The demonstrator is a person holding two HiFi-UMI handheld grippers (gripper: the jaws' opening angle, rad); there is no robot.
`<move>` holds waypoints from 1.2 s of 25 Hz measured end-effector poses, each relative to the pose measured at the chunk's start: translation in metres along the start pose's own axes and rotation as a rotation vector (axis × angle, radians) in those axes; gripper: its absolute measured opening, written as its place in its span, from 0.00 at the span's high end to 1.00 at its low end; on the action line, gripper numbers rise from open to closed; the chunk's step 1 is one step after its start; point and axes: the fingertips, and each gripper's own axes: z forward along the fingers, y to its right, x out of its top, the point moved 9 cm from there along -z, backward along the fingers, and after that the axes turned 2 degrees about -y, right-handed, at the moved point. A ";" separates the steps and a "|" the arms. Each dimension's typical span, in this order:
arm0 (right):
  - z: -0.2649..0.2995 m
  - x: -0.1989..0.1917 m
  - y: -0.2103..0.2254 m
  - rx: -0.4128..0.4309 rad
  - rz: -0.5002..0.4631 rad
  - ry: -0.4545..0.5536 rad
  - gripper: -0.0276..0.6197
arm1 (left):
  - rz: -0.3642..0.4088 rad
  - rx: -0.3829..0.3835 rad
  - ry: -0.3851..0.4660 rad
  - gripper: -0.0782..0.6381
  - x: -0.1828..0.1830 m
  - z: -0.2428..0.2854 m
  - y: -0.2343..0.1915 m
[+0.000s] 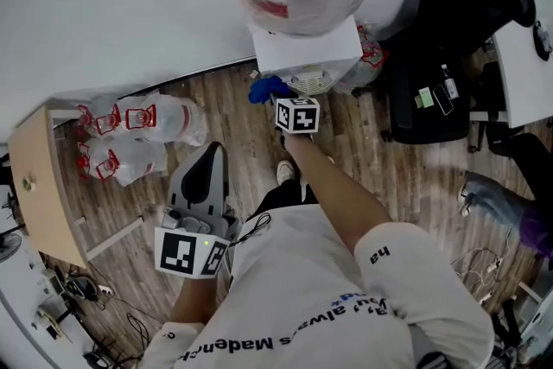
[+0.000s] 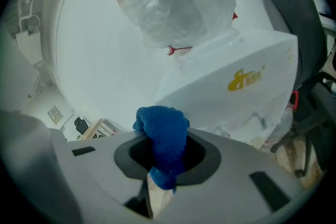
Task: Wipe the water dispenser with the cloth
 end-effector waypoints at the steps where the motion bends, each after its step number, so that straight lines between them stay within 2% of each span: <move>1: 0.010 -0.002 -0.003 0.008 0.009 -0.013 0.83 | 0.001 0.007 -0.003 0.87 0.000 -0.001 -0.003; 4: 0.032 -0.003 -0.005 0.011 0.044 -0.045 0.83 | 0.008 0.026 -0.008 0.87 0.000 -0.006 -0.008; 7: 0.040 0.005 0.003 -0.034 0.062 -0.042 0.83 | 0.015 0.034 -0.015 0.87 0.001 -0.009 -0.013; 11: 0.047 0.009 0.007 -0.049 0.031 -0.040 0.83 | 0.019 0.052 -0.018 0.87 0.000 -0.015 -0.018; 19: 0.039 0.007 0.016 -0.057 0.017 -0.046 0.84 | 0.009 0.050 -0.019 0.87 -0.001 -0.010 -0.011; 30: 0.002 0.020 0.076 -0.143 0.058 -0.006 0.84 | 0.007 0.005 -0.025 0.87 -0.004 0.010 0.009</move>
